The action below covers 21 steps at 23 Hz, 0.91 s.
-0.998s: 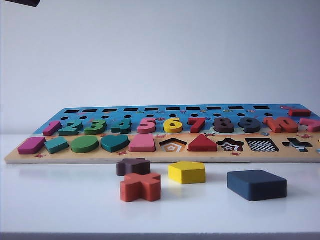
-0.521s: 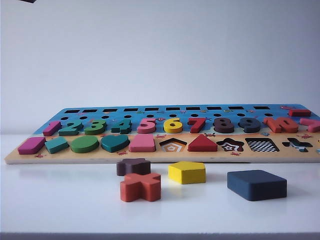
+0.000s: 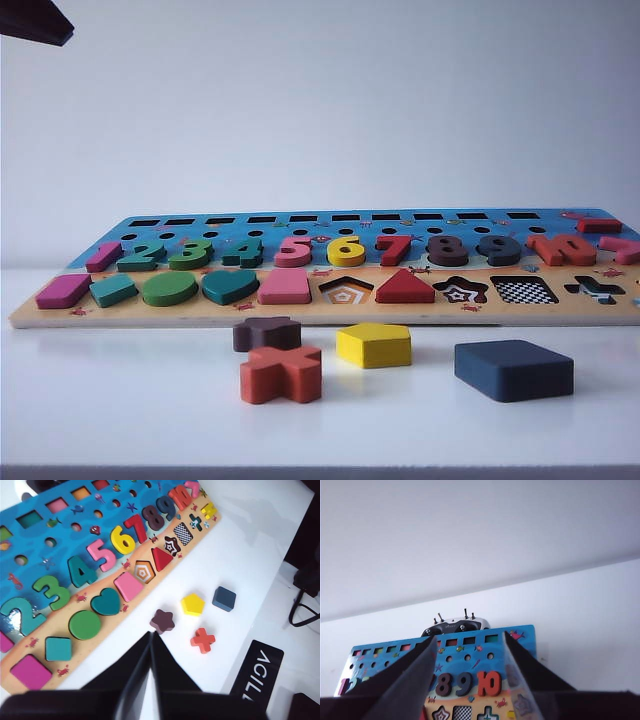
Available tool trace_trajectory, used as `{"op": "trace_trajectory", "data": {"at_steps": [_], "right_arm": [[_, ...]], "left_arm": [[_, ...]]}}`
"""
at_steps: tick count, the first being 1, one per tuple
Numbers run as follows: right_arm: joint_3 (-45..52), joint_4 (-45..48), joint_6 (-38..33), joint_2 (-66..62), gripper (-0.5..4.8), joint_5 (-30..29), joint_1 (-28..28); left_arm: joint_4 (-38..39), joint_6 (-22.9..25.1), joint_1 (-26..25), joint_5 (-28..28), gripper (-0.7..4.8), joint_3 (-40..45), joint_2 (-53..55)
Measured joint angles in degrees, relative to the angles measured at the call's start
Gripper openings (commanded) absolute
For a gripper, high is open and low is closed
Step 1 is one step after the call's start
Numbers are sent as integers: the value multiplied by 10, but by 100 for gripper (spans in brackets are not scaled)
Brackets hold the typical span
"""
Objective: Insert the cube into the slot.
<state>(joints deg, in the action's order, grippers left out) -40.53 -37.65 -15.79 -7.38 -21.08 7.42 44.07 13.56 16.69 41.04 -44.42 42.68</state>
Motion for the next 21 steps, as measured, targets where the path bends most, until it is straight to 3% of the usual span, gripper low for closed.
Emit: {"op": "trace_trajectory", "data": {"at_steps": [6,11,15,21], "right_arm": [[-47,-91,7,-75,245,-129,-22],[-68,-146,19,-124,252,-186,-68],[-90,-241,45,-176,252,-180,-134],[-107,-281,40,-229,252,-103,-251]], "left_arm": [[-1,1,0,0,10,1,-1],[-1,2,-3,0,10,1,-2],[-1,2,-3,-4,10,1,-2],[-1,2,-3,-11,10,1,-2]]}}
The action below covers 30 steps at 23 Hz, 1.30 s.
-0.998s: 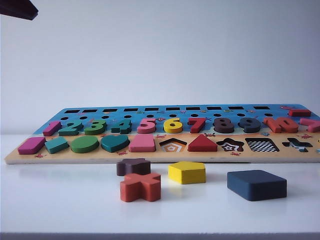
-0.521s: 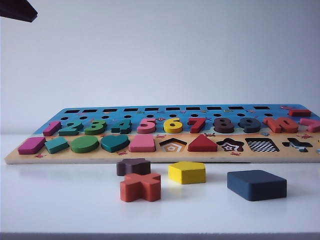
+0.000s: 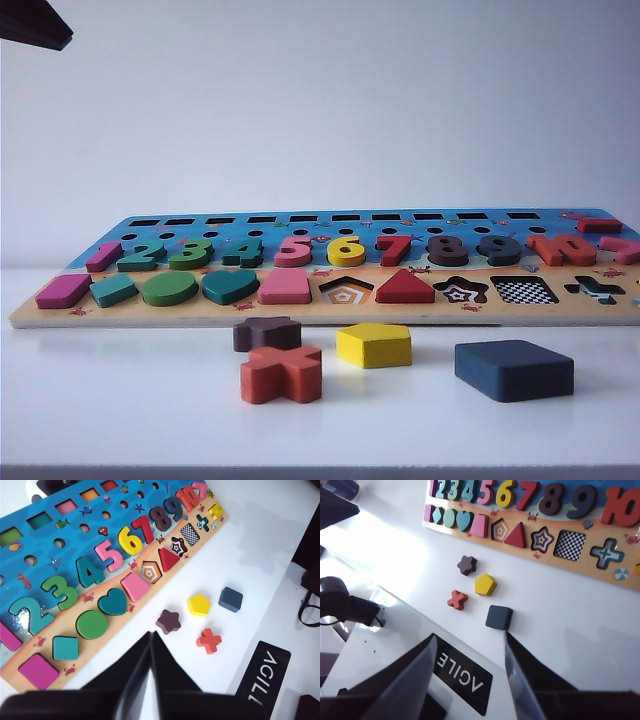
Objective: Insert the cube into the slot.
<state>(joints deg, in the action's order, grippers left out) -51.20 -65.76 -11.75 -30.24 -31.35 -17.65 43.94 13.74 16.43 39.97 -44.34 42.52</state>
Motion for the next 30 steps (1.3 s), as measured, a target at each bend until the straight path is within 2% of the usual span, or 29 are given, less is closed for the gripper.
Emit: {"op": "trace_trajectory", "data": {"at_steps": [5,13,14,16,18,22,23,26,27,30], "right_arm": [[0,-5,-4,-96,252,83,-109],[0,74,-35,-230,252,115,-227],[0,97,-47,-268,252,120,-258],[0,111,-80,-315,252,156,-290],[0,115,-119,-351,252,180,-304],[0,119,-184,-381,252,169,-306],[0,120,-193,-383,271,165,-306],[0,131,-207,-386,382,161,-310],[0,135,-208,-388,399,160,-310],[0,141,-211,-391,400,160,-310]], "left_arm": [[0,0,0,0,10,0,0],[0,0,0,0,10,0,0],[0,0,0,0,10,0,0],[0,0,0,0,9,0,0],[0,0,0,0,10,0,0],[0,0,0,0,10,0,0],[0,0,0,0,10,0,0],[0,0,0,0,10,0,0],[0,0,0,0,10,0,0],[0,0,0,0,10,0,0]]}}
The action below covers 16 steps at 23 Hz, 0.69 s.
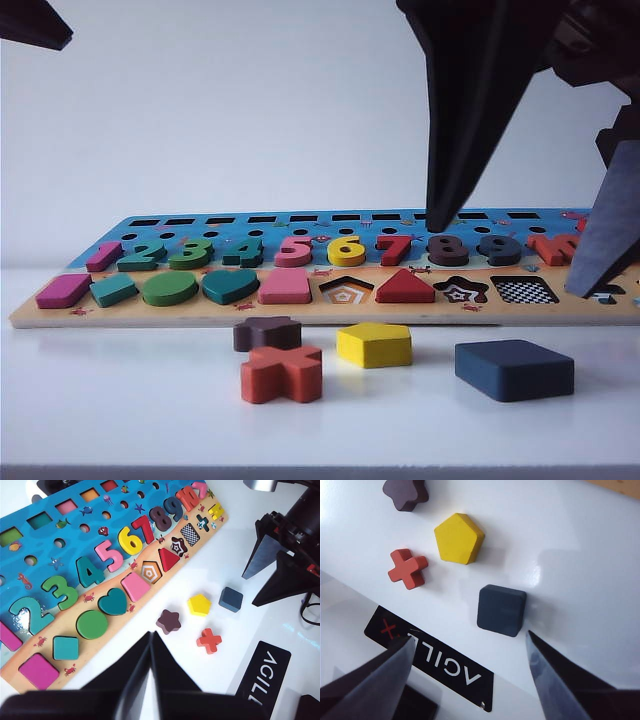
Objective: Insert the cube into the slot.
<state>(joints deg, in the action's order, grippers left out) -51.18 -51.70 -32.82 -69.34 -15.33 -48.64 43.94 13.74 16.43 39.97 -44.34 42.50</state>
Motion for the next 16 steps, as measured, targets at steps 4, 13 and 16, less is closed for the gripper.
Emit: {"op": "trace_trajectory", "data": {"at_steps": [4,13,16], "right_arm": [[0,-1,-1,-29,399,17,0],[0,-1,11,-66,372,39,-1],[-1,-2,13,-66,364,60,-20]], "left_arm": [[0,0,0,0,10,0,0],[0,0,0,0,10,0,0],[0,0,0,0,9,0,0]]}}
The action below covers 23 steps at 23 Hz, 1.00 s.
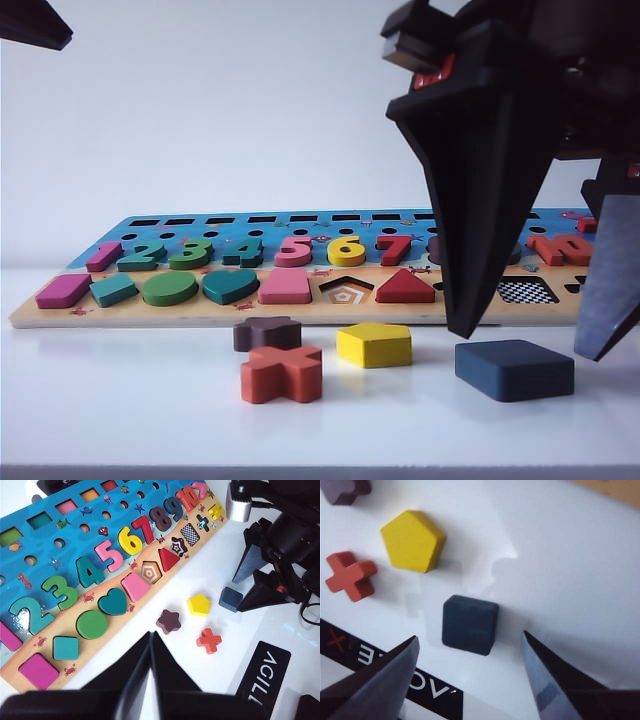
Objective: Insert the cube into the slot.
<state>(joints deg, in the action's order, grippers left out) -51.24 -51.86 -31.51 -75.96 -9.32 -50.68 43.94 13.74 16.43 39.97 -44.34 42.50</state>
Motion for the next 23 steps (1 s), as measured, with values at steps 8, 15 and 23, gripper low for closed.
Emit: {"op": "trace_trajectory", "data": {"at_steps": [8,15,23], "right_arm": [[-25,-5,-2,-4,341,38,-27],[-25,-7,-22,-7,340,42,-29],[-25,-6,-32,-8,320,44,-30]], "left_arm": [[0,0,0,0,10,0,0],[0,0,0,0,10,0,0],[0,0,0,0,10,0,0]]}}
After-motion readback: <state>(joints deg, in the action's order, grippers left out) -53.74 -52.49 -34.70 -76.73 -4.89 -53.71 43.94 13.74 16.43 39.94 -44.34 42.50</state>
